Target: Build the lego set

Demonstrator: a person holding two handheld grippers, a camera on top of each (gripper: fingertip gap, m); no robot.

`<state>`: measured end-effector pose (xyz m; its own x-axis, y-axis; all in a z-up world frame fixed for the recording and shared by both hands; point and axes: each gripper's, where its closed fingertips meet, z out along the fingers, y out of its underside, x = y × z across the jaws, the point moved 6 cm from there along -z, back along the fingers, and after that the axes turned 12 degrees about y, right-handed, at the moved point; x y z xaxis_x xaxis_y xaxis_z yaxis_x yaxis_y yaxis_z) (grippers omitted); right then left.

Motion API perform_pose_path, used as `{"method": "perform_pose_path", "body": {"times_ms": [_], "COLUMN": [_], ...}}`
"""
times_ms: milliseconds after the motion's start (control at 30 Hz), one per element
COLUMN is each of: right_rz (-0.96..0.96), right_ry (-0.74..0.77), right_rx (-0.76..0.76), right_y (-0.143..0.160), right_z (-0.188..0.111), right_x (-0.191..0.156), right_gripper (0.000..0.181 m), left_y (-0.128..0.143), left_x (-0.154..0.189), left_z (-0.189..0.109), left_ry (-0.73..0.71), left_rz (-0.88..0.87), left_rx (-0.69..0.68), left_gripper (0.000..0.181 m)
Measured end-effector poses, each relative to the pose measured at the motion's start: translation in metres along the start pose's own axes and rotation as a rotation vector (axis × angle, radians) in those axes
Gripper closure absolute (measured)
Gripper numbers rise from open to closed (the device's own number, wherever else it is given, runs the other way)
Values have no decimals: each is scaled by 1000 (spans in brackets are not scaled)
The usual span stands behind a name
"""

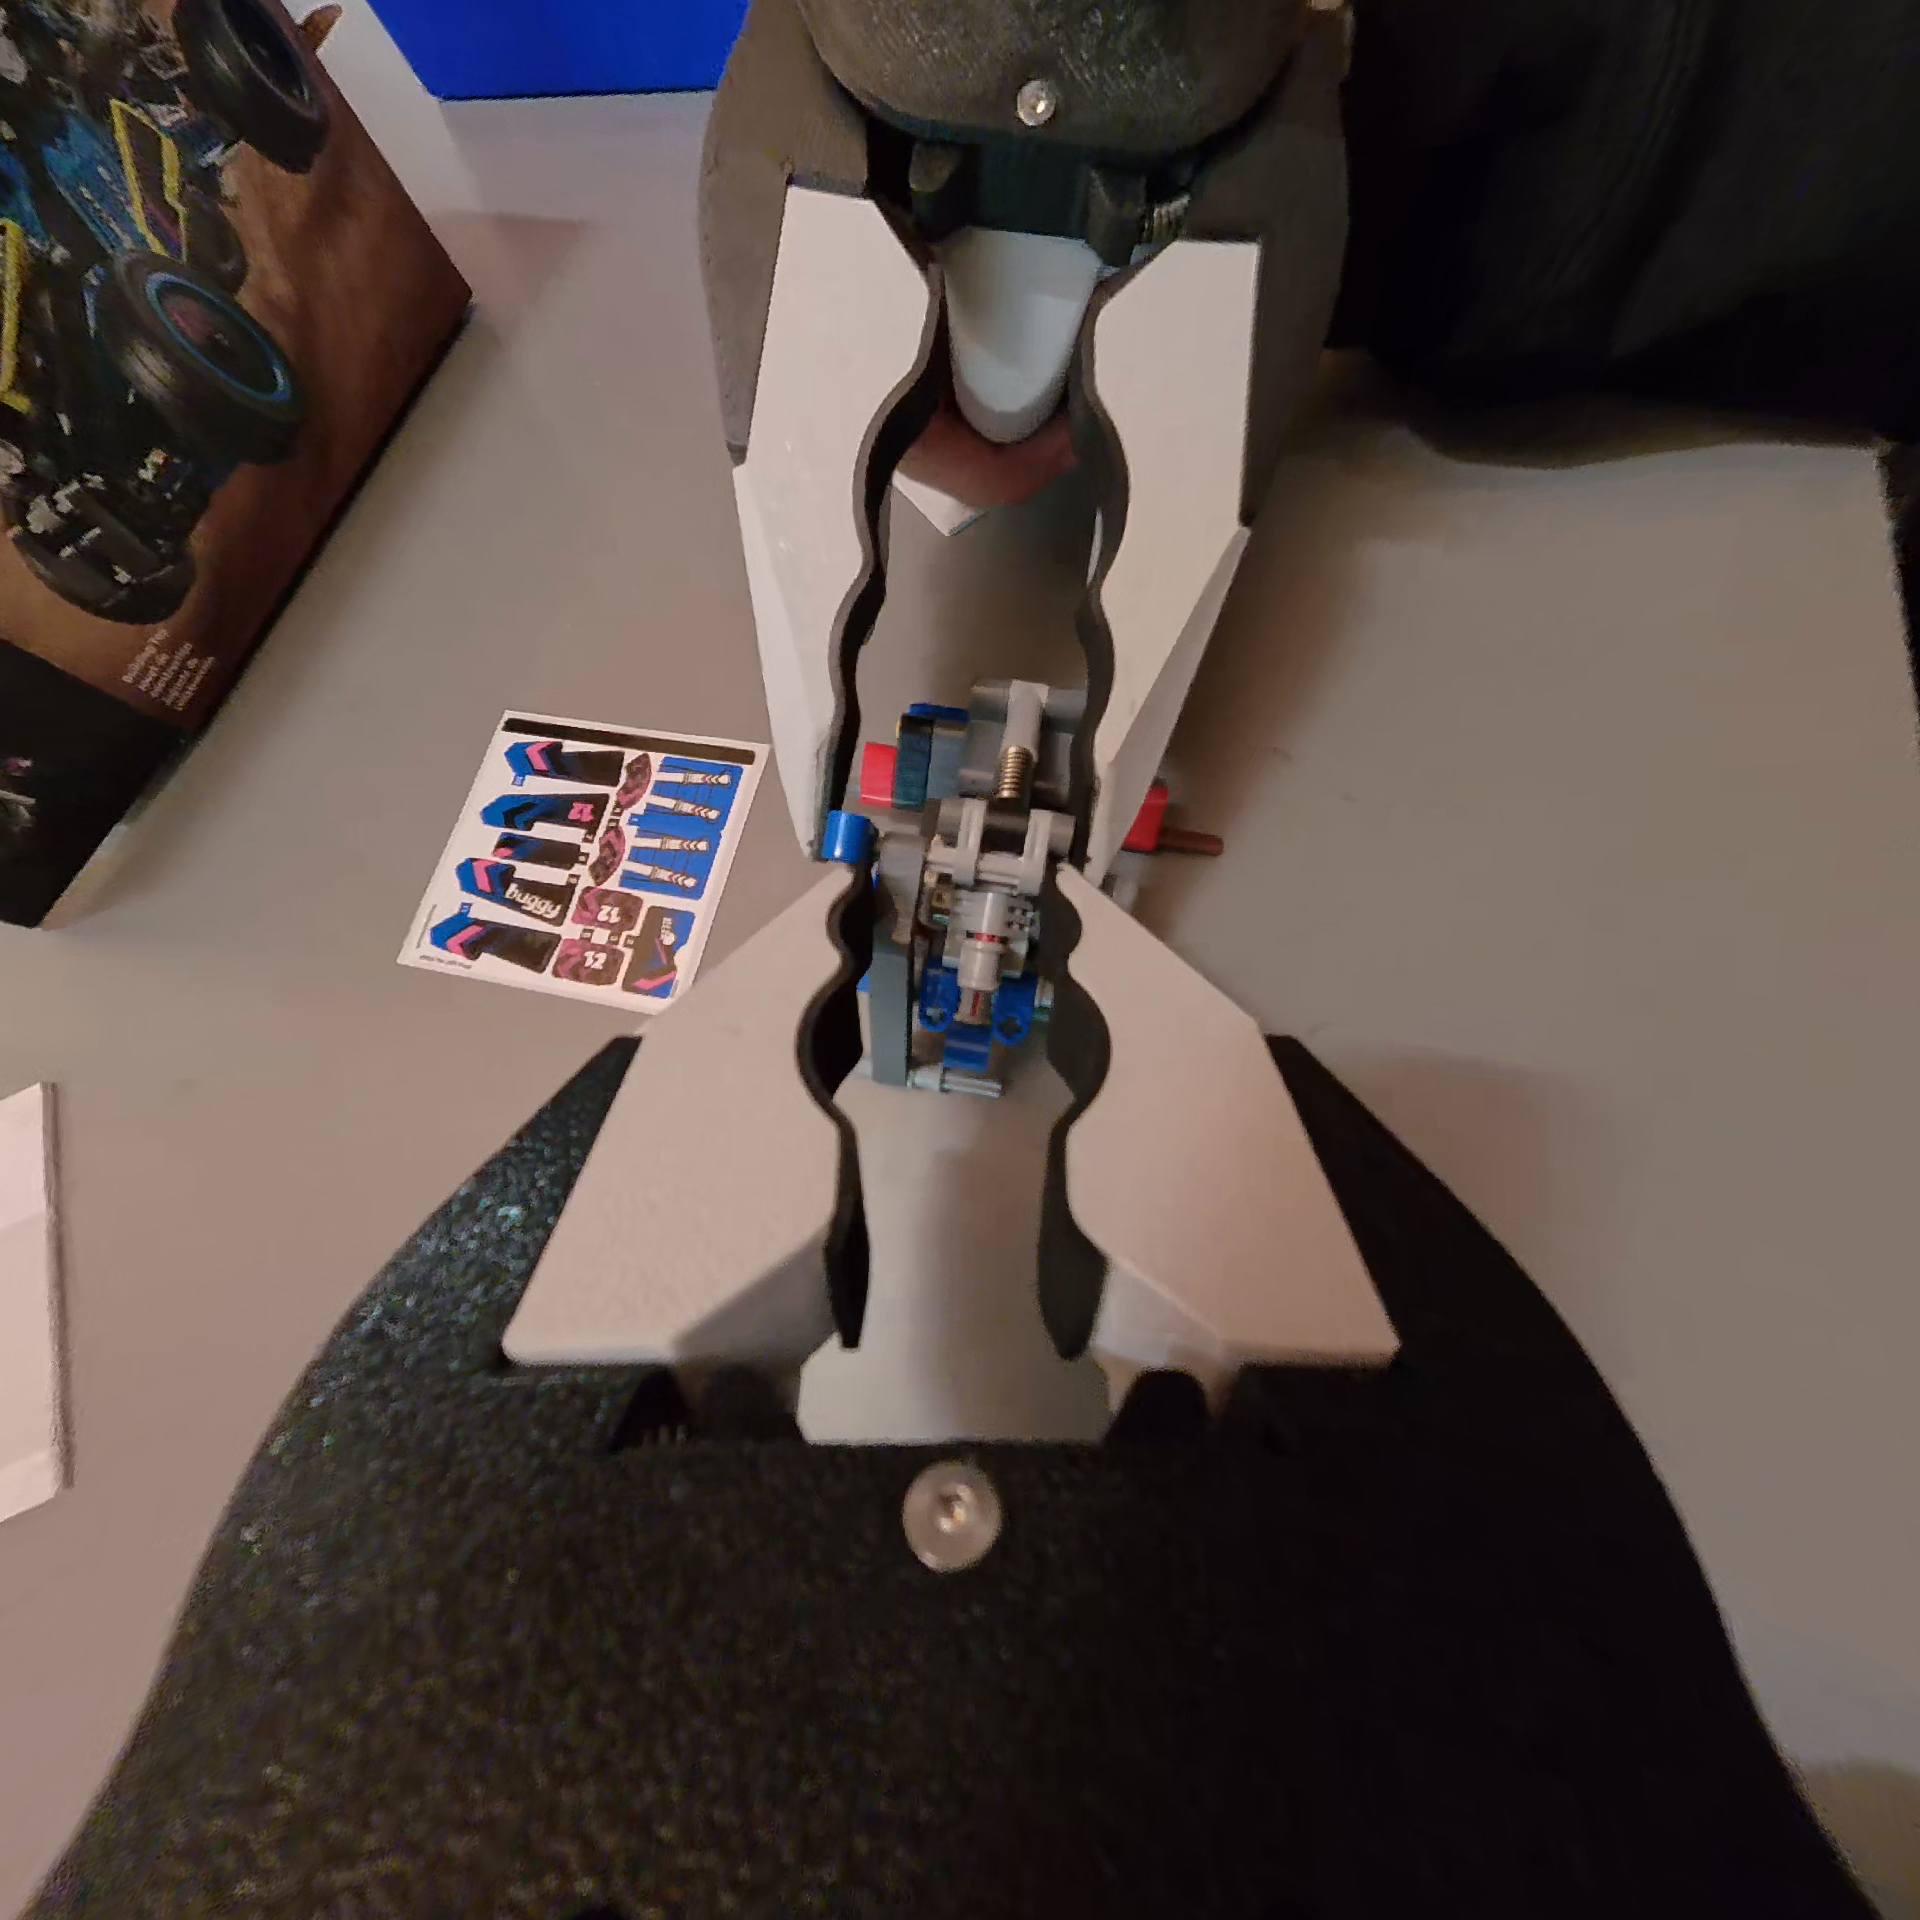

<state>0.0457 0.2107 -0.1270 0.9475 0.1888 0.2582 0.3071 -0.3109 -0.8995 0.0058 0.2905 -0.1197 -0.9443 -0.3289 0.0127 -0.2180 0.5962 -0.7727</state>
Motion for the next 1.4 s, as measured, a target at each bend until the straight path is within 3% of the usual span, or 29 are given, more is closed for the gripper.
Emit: {"method": "perform_pose_path", "body": {"times_ms": [667, 1400], "right_rz": [-2, -2], "right_ry": [-17, -32], "right_rx": [31, 24], "right_y": [-1, 0], "right_z": [-3, -2], "right_x": [-3, -4], "right_gripper": [138, 143], "left_y": [-4, -7], "left_x": [2, 3], "left_z": [-6, -6], "left_ry": [70, 73], "left_rz": [-25, 28], "left_rx": [-6, -125], "left_gripper": [154, 161]}}
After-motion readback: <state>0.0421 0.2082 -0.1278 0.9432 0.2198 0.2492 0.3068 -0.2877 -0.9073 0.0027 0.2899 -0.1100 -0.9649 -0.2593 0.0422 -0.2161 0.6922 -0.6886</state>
